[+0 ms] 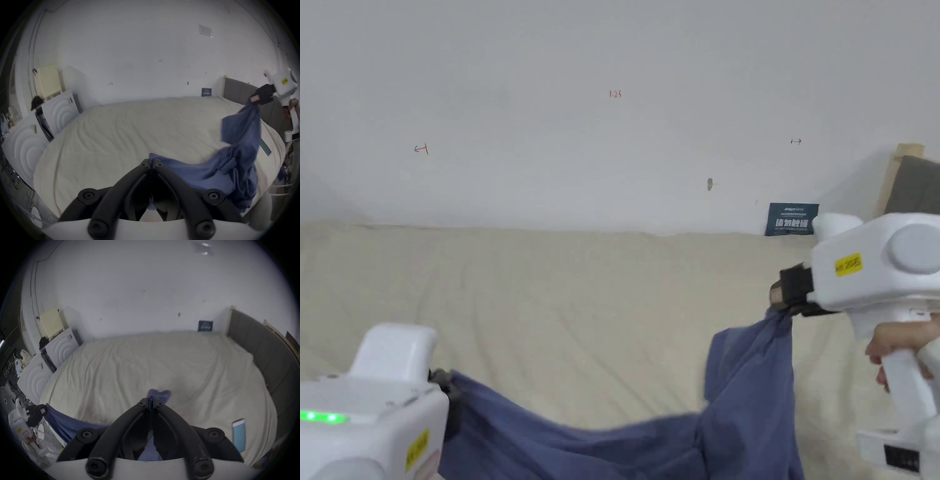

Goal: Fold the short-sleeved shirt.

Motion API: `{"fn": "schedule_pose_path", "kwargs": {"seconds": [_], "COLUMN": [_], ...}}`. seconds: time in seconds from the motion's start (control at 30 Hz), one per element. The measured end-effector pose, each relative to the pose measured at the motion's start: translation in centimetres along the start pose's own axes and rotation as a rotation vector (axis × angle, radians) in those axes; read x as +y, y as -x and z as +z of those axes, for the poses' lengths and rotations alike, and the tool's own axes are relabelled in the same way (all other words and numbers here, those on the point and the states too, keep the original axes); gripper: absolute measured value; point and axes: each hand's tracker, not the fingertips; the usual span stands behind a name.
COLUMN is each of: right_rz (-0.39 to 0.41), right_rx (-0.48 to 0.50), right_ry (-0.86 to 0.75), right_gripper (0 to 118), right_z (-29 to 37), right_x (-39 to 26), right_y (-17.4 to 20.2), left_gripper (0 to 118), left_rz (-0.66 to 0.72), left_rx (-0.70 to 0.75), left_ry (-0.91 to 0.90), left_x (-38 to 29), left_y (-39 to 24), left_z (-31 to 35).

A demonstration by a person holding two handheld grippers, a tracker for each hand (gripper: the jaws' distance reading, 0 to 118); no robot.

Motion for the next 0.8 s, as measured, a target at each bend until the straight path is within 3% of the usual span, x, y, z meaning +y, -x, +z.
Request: {"fn": "schedule_pose_path", "kwargs": {"seconds": [0.2, 0.33, 0.8], "right_rz": [-0.056, -0.069, -0.140], "right_rx": [-0.093, -0.099, -0.059], "right_ry": [-0.136, -0.162, -0.321], "right_gripper": [3, 3, 3], "right_z": [6.8, 8.4, 9.1], "right_x": [3.5, 6.1, 16.5], "right_y": [-3.6, -5.1, -4.4], "left_gripper": [0, 0, 0], "left_rz": [-0.003, 0.037, 0.008], "left_rx": [0.157, 0.150, 0.239], "left_ry": [-0.084, -0.133, -0.270], "left_x": [5.2, 8.3, 20.1], "left_y": [3.0, 4.8, 8.1], "left_z": [1.4, 1.8, -0.6]}}
